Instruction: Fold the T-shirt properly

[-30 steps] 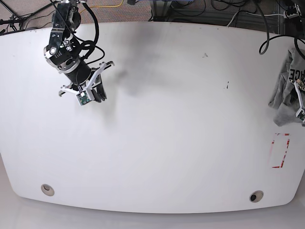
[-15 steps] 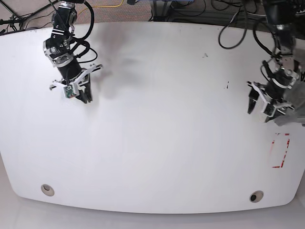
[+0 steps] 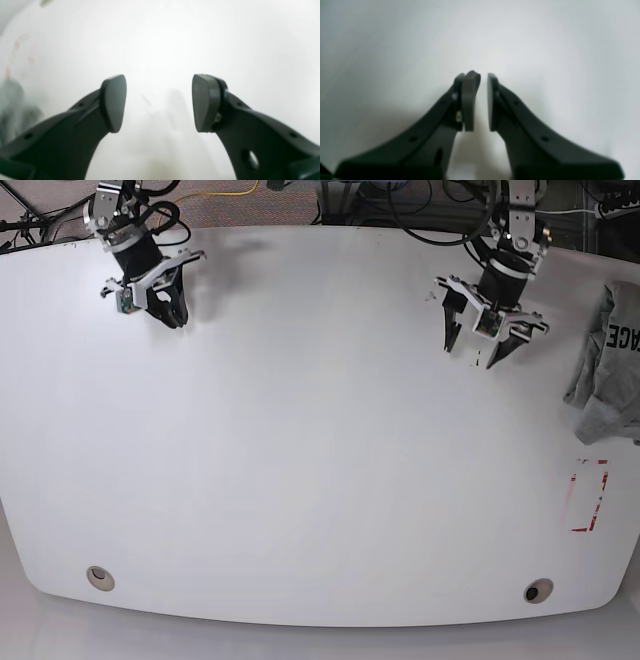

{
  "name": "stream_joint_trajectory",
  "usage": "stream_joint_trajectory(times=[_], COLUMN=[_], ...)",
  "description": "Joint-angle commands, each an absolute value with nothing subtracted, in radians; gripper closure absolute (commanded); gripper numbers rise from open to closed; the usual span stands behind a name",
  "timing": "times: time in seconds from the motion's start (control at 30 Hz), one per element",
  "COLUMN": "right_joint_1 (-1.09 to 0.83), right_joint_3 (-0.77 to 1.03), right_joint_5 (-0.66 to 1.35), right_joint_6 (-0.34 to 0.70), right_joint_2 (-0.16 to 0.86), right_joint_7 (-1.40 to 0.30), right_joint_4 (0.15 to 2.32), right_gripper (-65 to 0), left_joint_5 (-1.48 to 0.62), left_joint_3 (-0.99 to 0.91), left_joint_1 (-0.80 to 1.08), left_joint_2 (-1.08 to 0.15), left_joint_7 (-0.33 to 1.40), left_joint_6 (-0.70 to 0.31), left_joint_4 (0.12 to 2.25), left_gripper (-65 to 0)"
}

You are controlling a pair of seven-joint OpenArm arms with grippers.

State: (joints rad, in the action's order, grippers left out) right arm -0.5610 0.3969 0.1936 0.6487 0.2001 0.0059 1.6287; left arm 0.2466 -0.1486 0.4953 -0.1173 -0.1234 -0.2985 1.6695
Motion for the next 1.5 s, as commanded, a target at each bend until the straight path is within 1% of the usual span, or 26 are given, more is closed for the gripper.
stream_joint_trajectory(times=[0.0, 0.2, 0.47, 0.67, 0.8, 0.93, 1.07, 1.23, 1.47], right_joint_1=[-0.636, -0.788, -0.929, -0.990, -1.018, -1.007, -0.972, -0.908, -0.796], right_joint_3=[0.433, 0.437, 0.435, 0.435, 0.430, 0.427, 0.403, 0.352, 0.317], right_joint_5=[0.252, 0.291, 0.337, 0.361, 0.366, 0.358, 0.357, 0.348, 0.219], right_joint_6=[0.651, 0.654, 0.654, 0.654, 0.661, 0.697, 0.698, 0.698, 0.698], right_joint_2=[0.213, 0.191, 0.182, 0.153, 0.148, 0.147, 0.145, 0.162, 0.154], right_joint_7=[0.102, 0.163, 0.263, 0.291, 0.291, 0.289, 0.289, 0.291, 0.292], right_joint_4=[1.641, 1.647, 1.643, 1.620, 1.578, 1.504, 1.385, 1.216, 1.030], right_gripper=[-7.9, -7.9, -7.9, -7.9, -7.9, -7.9, -7.9, -7.9, -7.9], left_joint_5=[0.239, 0.237, 0.234, 0.159, 0.113, 0.090, 0.056, 0.005, -0.022], left_joint_3=[-0.151, -0.134, -0.068, -0.022, -0.012, -0.008, -0.016, -0.022, -0.022], left_joint_1=[0.578, 0.791, 0.990, 1.098, 1.141, 1.147, 1.122, 1.020, 0.845], left_joint_2=[-0.087, -0.015, 0.027, 0.013, -0.001, -0.024, -0.031, -0.068, -0.081], left_joint_7=[-0.137, -0.137, -0.139, -0.139, -0.139, -0.139, -0.139, -0.139, -0.139], left_joint_6=[-0.285, -0.285, -0.283, -0.283, -0.283, -0.283, -0.283, -0.283, -0.283], left_joint_4=[1.745, 1.851, 1.906, 1.903, 1.856, 1.768, 1.649, 1.451, 1.144], left_gripper=[-37.8, -37.8, -37.6, -31.5, -31.0, -31.0, -30.8, -30.8, -30.7])
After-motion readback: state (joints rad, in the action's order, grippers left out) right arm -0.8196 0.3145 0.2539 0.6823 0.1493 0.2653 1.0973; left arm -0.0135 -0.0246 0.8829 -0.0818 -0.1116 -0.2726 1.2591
